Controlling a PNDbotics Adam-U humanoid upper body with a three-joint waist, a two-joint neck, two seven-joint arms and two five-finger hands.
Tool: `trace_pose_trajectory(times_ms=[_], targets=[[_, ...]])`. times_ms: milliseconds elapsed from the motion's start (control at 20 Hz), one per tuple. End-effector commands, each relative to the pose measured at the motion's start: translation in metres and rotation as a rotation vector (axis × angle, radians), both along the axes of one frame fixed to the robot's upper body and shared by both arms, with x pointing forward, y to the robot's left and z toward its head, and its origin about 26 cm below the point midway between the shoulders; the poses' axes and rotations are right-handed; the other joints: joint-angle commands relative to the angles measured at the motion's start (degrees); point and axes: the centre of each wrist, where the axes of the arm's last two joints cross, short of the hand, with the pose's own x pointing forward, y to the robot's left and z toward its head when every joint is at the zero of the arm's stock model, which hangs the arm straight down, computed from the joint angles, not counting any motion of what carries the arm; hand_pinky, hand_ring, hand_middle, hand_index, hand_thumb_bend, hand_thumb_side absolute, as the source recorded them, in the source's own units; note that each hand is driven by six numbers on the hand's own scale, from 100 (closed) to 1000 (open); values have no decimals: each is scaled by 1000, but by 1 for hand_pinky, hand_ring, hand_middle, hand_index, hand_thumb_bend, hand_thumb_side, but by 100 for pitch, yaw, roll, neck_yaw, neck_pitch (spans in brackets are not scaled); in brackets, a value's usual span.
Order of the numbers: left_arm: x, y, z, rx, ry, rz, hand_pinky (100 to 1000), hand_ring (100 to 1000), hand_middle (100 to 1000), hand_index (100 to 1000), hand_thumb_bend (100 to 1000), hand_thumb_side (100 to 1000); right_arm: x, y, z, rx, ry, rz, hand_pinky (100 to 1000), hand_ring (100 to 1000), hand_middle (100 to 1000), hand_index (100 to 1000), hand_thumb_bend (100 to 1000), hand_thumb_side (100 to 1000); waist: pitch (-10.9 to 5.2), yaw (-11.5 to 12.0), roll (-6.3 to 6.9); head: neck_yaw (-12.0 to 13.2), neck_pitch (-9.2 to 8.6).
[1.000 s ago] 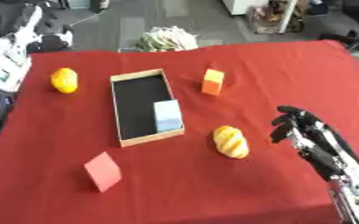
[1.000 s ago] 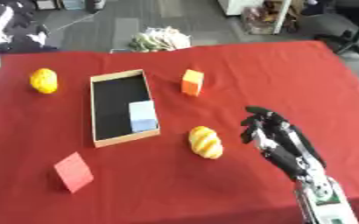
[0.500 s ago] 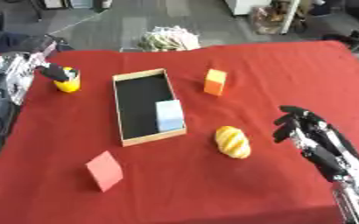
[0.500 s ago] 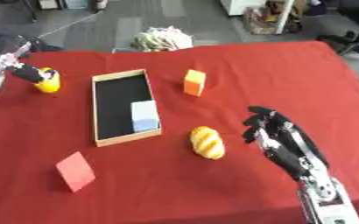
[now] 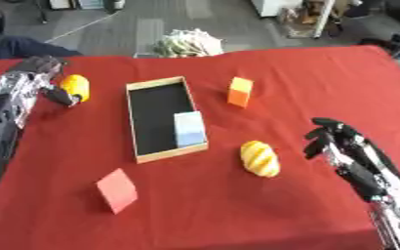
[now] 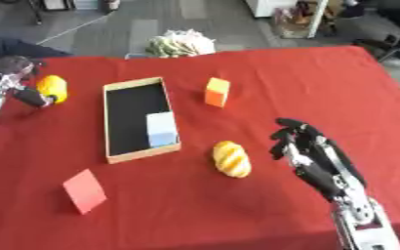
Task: Pick up objects on the table and place them in the box.
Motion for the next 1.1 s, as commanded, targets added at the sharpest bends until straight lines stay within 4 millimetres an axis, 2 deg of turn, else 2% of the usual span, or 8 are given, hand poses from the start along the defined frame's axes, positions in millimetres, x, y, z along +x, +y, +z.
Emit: trace_pose_trajectory(times_ms=[50, 250, 550, 850, 900, 1100], targets=[[1, 7, 13, 35, -66, 21, 809, 720, 753, 944, 406, 318, 3, -3, 9, -13, -31, 4, 537, 565, 617, 834, 100, 417, 41, -22, 35, -11, 23], [0, 10, 8, 83, -89, 45, 801, 718, 749, 931, 444, 338, 4, -2, 11, -14, -34, 3, 537, 565, 617, 834, 100, 414, 100, -66, 31, 2, 23], [-2, 12, 4, 136, -132, 73, 763, 658, 684, 874, 447, 337, 5, -2, 12, -14, -39, 3, 537, 565, 617, 834, 100, 409, 160, -105, 11, 30, 23], [-3, 14, 0, 164, -151, 91, 751, 635, 658, 856, 445, 335, 6, -2, 12, -14, -39, 2, 537, 565, 617, 834, 100, 408, 182, -121, 6, 34, 23], [-3, 14, 0, 167, -154, 93, 750, 634, 656, 856, 469, 325, 6, -2, 12, -14, -39, 2, 537, 565, 617, 834, 100, 408, 184, -122, 5, 35, 23], [-4, 13, -4, 173, -160, 92, 743, 622, 637, 842, 442, 330, 6, -2, 12, -13, -39, 4, 537, 565, 617, 834, 100, 408, 192, -122, 5, 42, 23]])
